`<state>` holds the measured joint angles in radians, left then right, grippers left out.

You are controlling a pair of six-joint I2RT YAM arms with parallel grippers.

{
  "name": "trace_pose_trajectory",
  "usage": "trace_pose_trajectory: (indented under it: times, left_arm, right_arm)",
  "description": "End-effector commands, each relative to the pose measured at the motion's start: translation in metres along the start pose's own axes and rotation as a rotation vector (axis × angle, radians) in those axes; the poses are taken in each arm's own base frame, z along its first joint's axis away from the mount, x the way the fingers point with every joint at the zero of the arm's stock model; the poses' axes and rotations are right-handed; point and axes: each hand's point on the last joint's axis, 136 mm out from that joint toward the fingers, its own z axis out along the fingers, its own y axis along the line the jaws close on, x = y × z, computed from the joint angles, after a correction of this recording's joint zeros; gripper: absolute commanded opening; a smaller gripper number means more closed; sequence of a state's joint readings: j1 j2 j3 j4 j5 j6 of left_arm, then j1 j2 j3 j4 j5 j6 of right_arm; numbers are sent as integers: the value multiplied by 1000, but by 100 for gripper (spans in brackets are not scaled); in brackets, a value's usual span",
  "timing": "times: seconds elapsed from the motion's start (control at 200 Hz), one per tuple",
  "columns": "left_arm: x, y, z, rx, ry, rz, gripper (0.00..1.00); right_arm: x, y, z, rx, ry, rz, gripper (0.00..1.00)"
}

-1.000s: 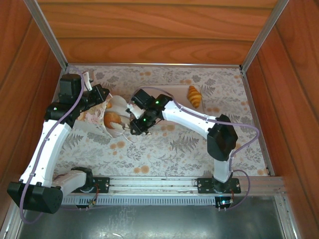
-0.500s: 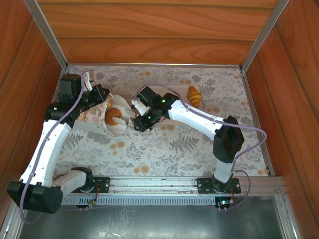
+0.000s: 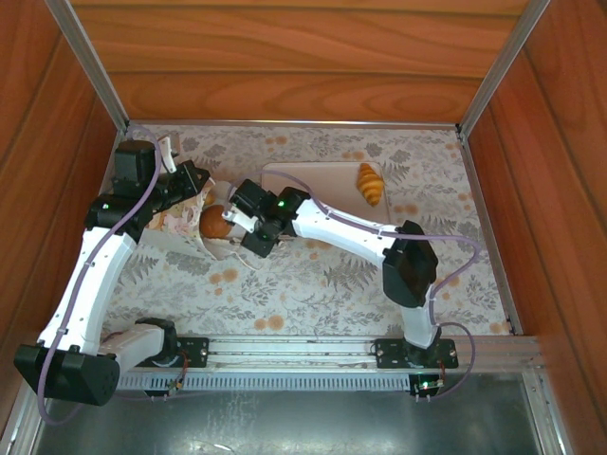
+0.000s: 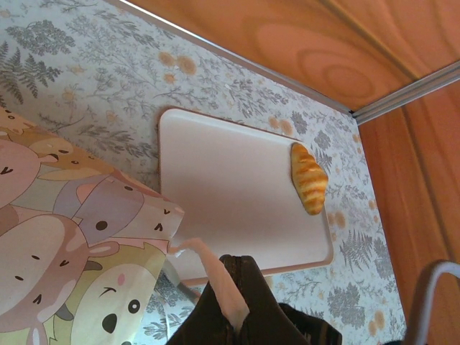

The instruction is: Take the fake bread out of the paper bag

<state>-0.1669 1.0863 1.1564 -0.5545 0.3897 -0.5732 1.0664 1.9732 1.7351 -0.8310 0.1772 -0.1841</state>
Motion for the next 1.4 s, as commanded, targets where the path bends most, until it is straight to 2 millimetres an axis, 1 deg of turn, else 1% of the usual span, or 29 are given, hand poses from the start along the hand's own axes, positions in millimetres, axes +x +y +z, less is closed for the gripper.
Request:
trace_pose_trajectory:
  times: [0.0,0.165,0.28,0.35,0.4,0.445,0.56,0.61,0.705,0.835,0.92,1.1,1.175,1.279,1.394]
  left_arm:
    - [-5,-7,-5,23,-23,19,0]
    - [-5,-8,-5,27,-26,20,0]
    - [-4,-8,-6,30,-25,19,0]
    - [-4,-8,-7,30,-28,18,0]
    - [-4,-7,-6,27,-29,17,0]
    - [-4,-7,-6,28,-30,17,0]
    - [-4,-7,-5,25,-28,15,0]
    - [-4,-6,-4,25,-27,13,0]
    - [-5,-5,-3,24,-26,13,0]
    - [-5,-6,-1,30,-22,12,0]
    - [-5,-7,-1,32,-22,11,0]
    - [-5,-7,-2,34,-28,15,0]
    - [-5,-6,-2,31,-28,11,0]
    - [-3,-6,-2,32,-26,10,0]
    - [-4,-5,0,30,-27,8,0]
  right_arm:
    - [-12,-8,-4,37,-18,-43,65]
    - [-18,-2,8,0,0,-36,63]
    - [-16,-5,17,12,48,-23,62]
    - [-12,-6,21,19,84,-19,63]
    - [-11,-6,21,20,90,-17,62]
    - [-11,-6,20,20,89,-15,59]
    - [-13,-4,9,5,63,9,53]
    - [-13,-6,4,16,48,21,54]
    - [-9,-9,0,35,49,23,61]
    - [-6,-12,3,54,74,36,63]
    - [-6,-8,9,30,89,39,63]
    - [-12,0,15,-14,78,56,58]
    - [-15,-1,12,-14,67,67,54]
    - [-17,0,1,-23,42,86,48]
    - [-16,3,-17,-47,2,108,47]
